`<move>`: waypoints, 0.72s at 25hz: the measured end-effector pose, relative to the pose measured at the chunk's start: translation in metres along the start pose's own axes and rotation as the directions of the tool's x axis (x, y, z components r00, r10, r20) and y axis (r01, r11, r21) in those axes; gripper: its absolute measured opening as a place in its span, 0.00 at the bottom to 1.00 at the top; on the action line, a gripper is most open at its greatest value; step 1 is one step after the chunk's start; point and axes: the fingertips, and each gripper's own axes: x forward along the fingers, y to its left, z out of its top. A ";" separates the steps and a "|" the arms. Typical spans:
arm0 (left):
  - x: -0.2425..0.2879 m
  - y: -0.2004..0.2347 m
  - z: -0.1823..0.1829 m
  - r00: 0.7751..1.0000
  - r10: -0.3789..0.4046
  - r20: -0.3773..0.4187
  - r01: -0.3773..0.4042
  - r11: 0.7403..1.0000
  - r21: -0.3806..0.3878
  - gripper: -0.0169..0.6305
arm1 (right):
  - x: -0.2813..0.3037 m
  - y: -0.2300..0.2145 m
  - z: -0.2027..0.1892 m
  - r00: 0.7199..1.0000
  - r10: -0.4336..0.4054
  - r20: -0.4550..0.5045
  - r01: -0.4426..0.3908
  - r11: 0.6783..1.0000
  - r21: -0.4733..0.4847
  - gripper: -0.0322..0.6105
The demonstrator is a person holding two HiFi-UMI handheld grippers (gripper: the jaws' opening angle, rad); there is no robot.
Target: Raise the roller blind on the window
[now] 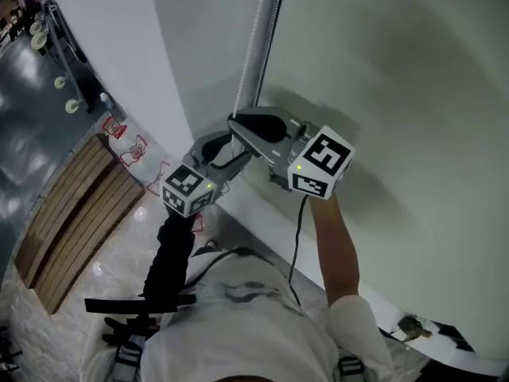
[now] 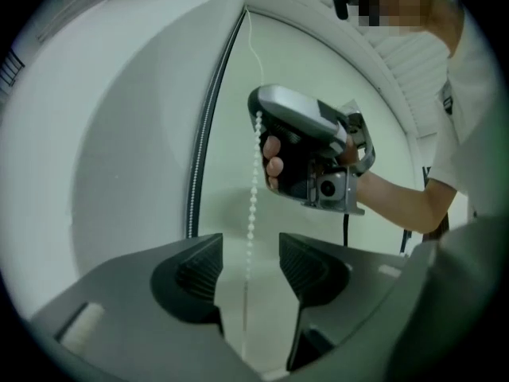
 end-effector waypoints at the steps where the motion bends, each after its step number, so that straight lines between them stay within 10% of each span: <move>1: 0.003 -0.007 0.004 0.999 -0.032 0.022 0.032 0.999 0.000 0.35 | 0.000 0.013 0.003 0.999 0.037 0.001 -0.037 0.999 -0.003 0.06; 4: 0.007 -0.036 0.019 0.981 -0.168 0.098 0.168 0.986 0.015 0.03 | -0.003 0.043 0.010 0.993 0.118 0.004 -0.118 0.993 -0.022 0.06; 9: 0.008 -0.066 0.035 0.925 -0.327 0.192 0.342 0.938 -0.048 0.02 | -0.016 0.037 0.012 0.998 0.064 -0.013 -0.064 0.997 -0.031 0.08; 13: 0.000 -0.082 0.048 0.859 -0.429 0.278 0.468 0.879 -0.090 0.02 | -0.028 0.018 0.019 1.000 0.015 0.026 -0.016 1.000 0.026 0.32; 18: -0.001 -0.093 0.044 0.831 -0.486 0.269 0.524 0.847 -0.088 0.02 | -0.043 0.000 0.045 0.994 -0.009 0.107 0.004 0.999 0.050 0.35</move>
